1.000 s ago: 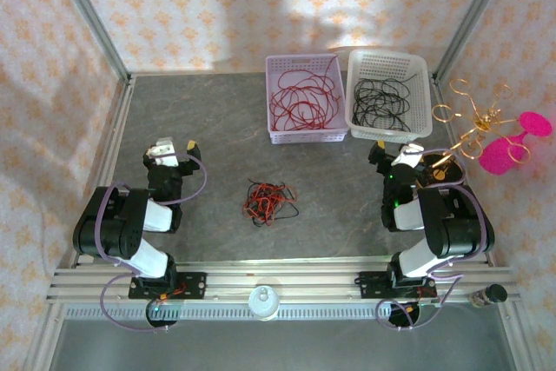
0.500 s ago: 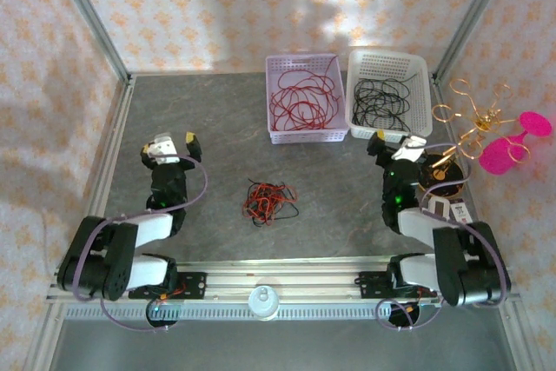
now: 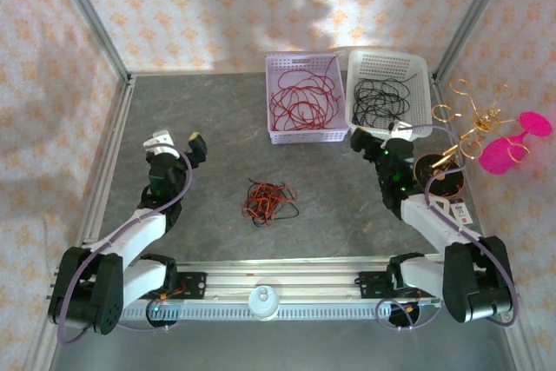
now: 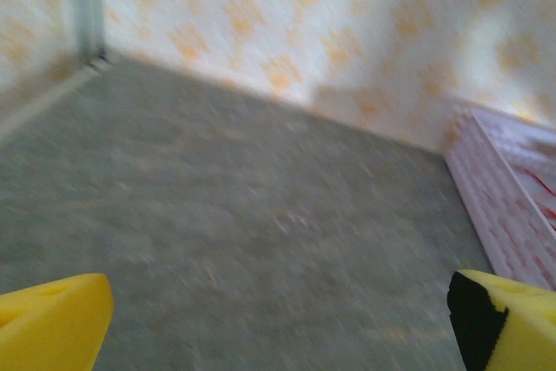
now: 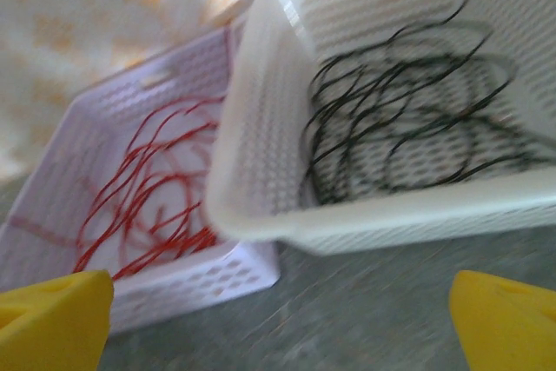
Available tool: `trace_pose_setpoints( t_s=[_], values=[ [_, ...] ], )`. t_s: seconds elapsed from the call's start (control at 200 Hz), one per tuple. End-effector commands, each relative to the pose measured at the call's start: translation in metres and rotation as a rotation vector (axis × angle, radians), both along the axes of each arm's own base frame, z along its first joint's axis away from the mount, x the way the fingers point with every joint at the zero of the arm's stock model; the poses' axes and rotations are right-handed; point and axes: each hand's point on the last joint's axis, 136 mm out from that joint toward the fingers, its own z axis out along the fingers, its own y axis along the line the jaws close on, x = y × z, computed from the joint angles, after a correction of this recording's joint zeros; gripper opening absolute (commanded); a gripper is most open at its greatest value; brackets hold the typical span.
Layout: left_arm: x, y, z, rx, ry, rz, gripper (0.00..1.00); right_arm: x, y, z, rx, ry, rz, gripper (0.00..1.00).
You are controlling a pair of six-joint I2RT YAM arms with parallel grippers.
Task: Untangle the cables
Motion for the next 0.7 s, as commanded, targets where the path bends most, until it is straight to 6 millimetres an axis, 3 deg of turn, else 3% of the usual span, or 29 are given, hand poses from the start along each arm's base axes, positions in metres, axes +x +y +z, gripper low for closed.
trace_pose_setpoints(
  t_s=[0.0, 0.095, 0.18, 0.395, 0.531, 0.696],
  values=[
    [-0.005, -0.044, -0.016, -0.123, 0.114, -0.189, 0.99, -0.016, 0.04, -0.005, 0.068, 0.1, 0.153, 0.98],
    [-0.011, -0.078, -0.028, -0.141, 0.21, -0.325, 0.98, -0.025, 0.061, -0.013, 0.066, 0.161, 0.217, 0.96],
    [-0.02, -0.106, -0.034, -0.14, 0.282, -0.438, 0.91, -0.033, 0.083, -0.021, 0.077, 0.233, 0.29, 0.88],
    [-0.048, -0.16, -0.027, -0.155, 0.344, -0.632, 0.84, -0.061, 0.131, -0.048, 0.174, 0.486, 0.384, 0.75],
    [-0.066, -0.174, -0.028, -0.146, 0.386, -0.692, 0.81, -0.083, 0.159, -0.055, 0.187, 0.564, 0.434, 0.73],
    [-0.076, -0.175, -0.03, -0.166, 0.401, -0.707, 0.77, -0.101, 0.167, -0.085, 0.185, 0.717, 0.422, 0.7]
  ],
)
